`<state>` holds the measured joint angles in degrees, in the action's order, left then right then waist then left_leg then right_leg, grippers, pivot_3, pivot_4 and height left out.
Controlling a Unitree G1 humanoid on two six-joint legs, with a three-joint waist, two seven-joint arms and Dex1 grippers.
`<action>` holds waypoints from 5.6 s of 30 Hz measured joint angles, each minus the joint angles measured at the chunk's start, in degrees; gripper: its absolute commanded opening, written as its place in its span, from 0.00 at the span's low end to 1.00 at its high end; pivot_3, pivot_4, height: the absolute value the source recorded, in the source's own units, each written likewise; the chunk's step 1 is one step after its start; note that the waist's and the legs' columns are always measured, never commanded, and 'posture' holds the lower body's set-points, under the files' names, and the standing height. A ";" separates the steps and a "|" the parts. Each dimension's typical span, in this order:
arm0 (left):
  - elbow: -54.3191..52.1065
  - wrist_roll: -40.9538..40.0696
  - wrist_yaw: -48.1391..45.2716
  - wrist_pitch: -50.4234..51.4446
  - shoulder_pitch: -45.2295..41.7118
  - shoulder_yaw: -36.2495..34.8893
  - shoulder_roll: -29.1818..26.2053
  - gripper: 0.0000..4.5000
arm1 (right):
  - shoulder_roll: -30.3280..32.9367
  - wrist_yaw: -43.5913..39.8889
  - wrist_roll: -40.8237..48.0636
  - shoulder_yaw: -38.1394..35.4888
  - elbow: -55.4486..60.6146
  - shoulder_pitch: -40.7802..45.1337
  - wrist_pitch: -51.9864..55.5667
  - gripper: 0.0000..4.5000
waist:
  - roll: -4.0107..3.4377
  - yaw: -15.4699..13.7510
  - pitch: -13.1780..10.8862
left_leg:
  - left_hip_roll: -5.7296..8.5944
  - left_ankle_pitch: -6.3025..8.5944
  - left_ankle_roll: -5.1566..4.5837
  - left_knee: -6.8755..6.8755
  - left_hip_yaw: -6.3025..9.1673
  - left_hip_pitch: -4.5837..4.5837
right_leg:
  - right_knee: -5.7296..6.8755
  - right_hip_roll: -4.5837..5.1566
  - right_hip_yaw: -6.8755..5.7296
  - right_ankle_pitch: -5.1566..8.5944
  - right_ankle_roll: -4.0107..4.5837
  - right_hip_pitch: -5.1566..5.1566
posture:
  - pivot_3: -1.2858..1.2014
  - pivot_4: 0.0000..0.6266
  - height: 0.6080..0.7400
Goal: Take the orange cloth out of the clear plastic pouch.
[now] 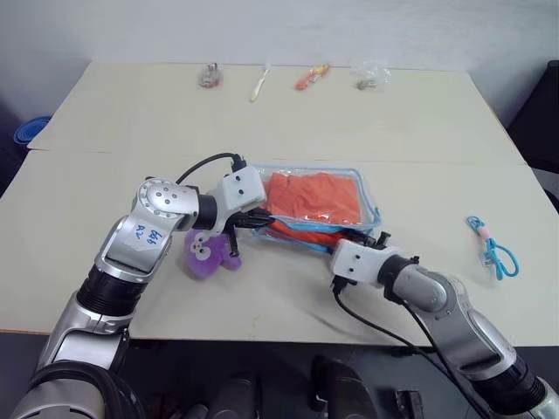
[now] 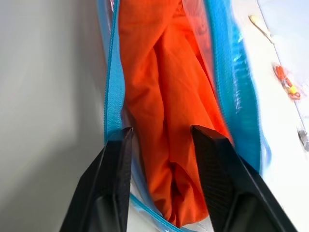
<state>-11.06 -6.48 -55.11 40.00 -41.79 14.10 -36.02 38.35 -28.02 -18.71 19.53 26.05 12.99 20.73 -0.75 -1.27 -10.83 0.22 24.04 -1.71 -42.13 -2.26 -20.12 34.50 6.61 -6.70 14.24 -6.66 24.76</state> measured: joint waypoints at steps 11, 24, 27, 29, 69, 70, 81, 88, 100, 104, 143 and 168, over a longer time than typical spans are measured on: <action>-0.74 -0.39 0.37 0.09 0.05 -0.02 0.10 0.00 | -0.98 -1.13 -5.85 1.16 -4.03 3.31 -4.68 0.99 | 0.00 0.15 0.00 | 0.00 0.00 0.00 0.00 0.01 0.02 | 0.00 0.00 0.02 0.00 0.00 -0.02 | 0.52 0.24 1.00; -1.54 -0.39 0.72 -0.06 0.09 -0.27 -0.03 0.00 | -7.44 -0.23 -12.95 2.58 -14.67 11.31 -9.42 0.99 | -0.01 0.83 0.01 | -0.03 -0.02 0.04 0.02 0.06 0.04 | 0.01 -0.01 0.01 0.00 0.00 -0.02 | 0.52 0.24 1.00; -1.54 -0.39 0.63 -0.14 0.10 -0.27 -0.03 0.00 | -7.79 -0.04 -13.33 2.58 -14.81 11.32 -9.65 0.99 | -0.01 1.15 0.01 | -0.03 -0.02 0.04 0.02 0.08 0.03 | 0.01 0.00 0.00 0.00 0.00 -0.02 | 0.52 0.24 1.00; -1.55 -0.38 0.53 -0.73 0.24 -0.27 -0.12 0.00 | -8.08 -0.19 -13.40 2.58 -14.89 11.48 -9.63 0.99 | -0.01 1.27 0.01 | -0.03 -0.02 0.04 0.03 0.09 0.03 | 0.01 0.00 0.01 0.00 0.00 -0.02 | 0.52 0.24 1.00; -1.81 -0.95 0.43 -3.32 2.06 -0.42 -0.17 0.00 | -14.22 0.18 -16.27 4.94 -32.12 22.47 -18.43 0.71 | -0.03 1.71 0.02 | -0.09 -0.03 0.06 0.06 0.09 0.06 | 0.01 0.01 0.02 0.00 0.00 -0.02 | 0.52 0.24 1.00; -1.82 -0.96 0.43 -3.32 2.07 -0.43 -0.17 0.00 | -14.44 0.63 -16.27 4.96 -33.01 22.81 -19.02 0.67 | -0.03 1.71 0.02 | -0.10 -0.03 0.06 0.06 0.09 0.06 | 0.01 0.01 0.02 0.00 0.00 -0.02 | 0.52 0.24 1.00; -1.85 -0.91 1.94 -3.33 2.50 -0.43 -0.11 0.00 | -14.54 0.55 -15.92 4.84 -34.65 21.24 -21.58 0.01 | -0.04 1.44 0.03 | -0.11 -0.03 0.06 0.05 0.12 0.06 | 0.00 0.03 0.01 0.00 0.00 -0.05 | 0.52 0.24 1.00; 2.17 2.01 5.13 -3.58 1.76 0.64 1.40 0.00 | -13.92 -1.04 -15.88 3.81 -30.29 18.13 -19.50 0.01 | -0.04 1.38 0.02 | -0.03 -0.03 0.06 0.07 0.14 0.03 | -0.01 0.02 0.00 0.00 0.00 -0.04 | 0.52 0.24 1.00; 8.94 5.97 8.80 -6.16 -1.28 2.76 4.82 0.00 | -10.61 -7.85 -13.71 0.98 -12.82 8.93 -14.93 0.01 | -0.04 1.25 0.02 | 0.01 -0.03 0.06 0.07 0.14 -0.01 | -0.04 0.02 -0.02 0.00 0.00 -0.01 | 0.52 0.24 1.00; 9.96 6.48 9.27 -6.78 -1.90 2.76 5.60 0.00 | -9.37 -9.44 -13.40 -0.36 -7.76 6.57 -13.98 0.01 | -0.04 1.26 0.02 | 0.00 -0.03 0.06 0.07 0.14 -0.01 | -0.03 0.01 -0.03 0.00 0.00 -0.01 | 0.52 0.24 1.00; 15.62 4.33 9.09 -10.67 -2.57 -2.75 6.31 1.00 | 12.32 -24.89 14.18 -39.50 16.81 -5.38 -3.27 0.00 | -0.02 -0.27 0.01 | 0.06 -0.02 0.04 0.03 -0.05 0.01 | -0.02 0.03 -0.03 0.00 0.00 -0.08 | 0.52 0.24 1.00; 31.43 11.61 10.82 -22.60 -10.64 3.05 11.86 1.00 | 14.07 -25.59 37.11 -45.46 31.35 -6.55 12.43 0.00 | -0.01 -0.51 0.01 | 0.05 -0.02 0.03 -0.01 -0.14 -0.04 | -0.06 0.02 -0.17 0.00 0.00 -0.13 | 0.52 0.24 1.00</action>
<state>20.37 5.13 -44.29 17.40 -52.43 17.16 -24.15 52.42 -53.61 18.40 -25.94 57.39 6.44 33.16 -0.76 -1.78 -10.83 0.28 24.02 -1.67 -42.14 -2.40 -20.16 34.44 6.63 -6.88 14.24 -6.67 24.64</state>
